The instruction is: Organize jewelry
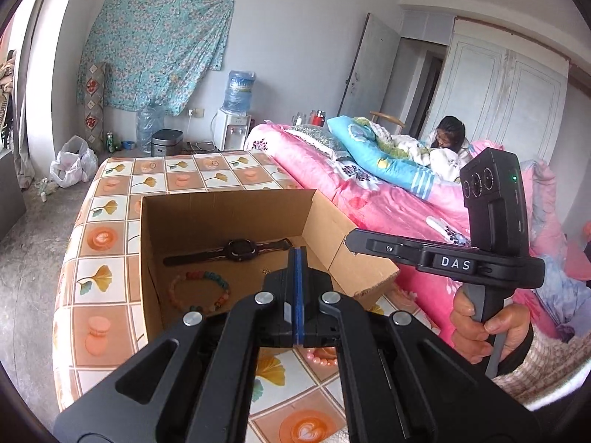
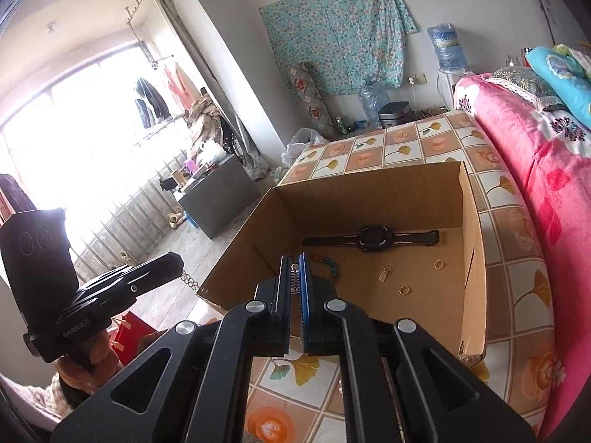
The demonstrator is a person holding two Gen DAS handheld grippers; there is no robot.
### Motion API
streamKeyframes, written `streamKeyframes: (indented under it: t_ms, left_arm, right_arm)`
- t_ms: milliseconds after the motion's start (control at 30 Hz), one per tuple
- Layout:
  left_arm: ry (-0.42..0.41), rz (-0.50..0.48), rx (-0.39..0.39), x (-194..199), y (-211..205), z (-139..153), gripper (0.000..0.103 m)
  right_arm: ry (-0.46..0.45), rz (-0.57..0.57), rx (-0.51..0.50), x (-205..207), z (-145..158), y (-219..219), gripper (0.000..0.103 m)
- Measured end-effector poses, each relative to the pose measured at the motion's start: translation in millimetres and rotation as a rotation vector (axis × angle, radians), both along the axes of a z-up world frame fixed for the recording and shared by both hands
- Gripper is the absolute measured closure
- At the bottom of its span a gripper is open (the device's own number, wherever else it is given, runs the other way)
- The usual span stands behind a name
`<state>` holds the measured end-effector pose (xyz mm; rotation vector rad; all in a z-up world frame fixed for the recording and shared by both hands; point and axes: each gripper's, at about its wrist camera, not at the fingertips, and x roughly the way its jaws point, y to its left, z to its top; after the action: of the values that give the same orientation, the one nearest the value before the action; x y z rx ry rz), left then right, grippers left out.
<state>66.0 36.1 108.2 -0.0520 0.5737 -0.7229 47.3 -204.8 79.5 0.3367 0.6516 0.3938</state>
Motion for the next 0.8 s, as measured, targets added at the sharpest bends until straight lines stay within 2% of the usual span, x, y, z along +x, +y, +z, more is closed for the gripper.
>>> streamKeyframes:
  t_ms: [100, 333, 467, 533, 633, 800]
  left_arm:
    - [0.066, -0.008, 0.020, 27.5, -15.7, -8.7, 0.103]
    - [0.275, -0.012, 0.083, 83.9, -47.5, -53.5, 0.103]
    - [0.360, 0.003, 0.153, 102.6, -58.4, -80.6, 0.103]
    - [0.383, 0.011, 0.179, 108.0, -61.5, -90.7, 0.101]
    - [0.396, 0.031, 0.189, 111.4, -59.6, -97.9, 0.088]
    - [0.394, 0.072, 0.159, 115.6, -48.8, -96.4, 0.077]
  right_arm:
    - [0.058, 0.013, 0.011, 18.8, -5.8, -7.6, 0.098]
    - [0.282, 0.023, 0.045, 70.4, -41.8, -19.0, 0.098]
    - [0.370, 0.023, 0.064, 90.9, -61.8, -23.2, 0.098]
    - [0.386, 0.018, 0.082, 94.4, -65.7, -25.8, 0.097]
    - [0.365, 0.013, 0.088, 92.0, -62.2, -28.5, 0.097]
    - [0.344, -0.001, 0.097, 86.1, -56.6, -35.9, 0.097]
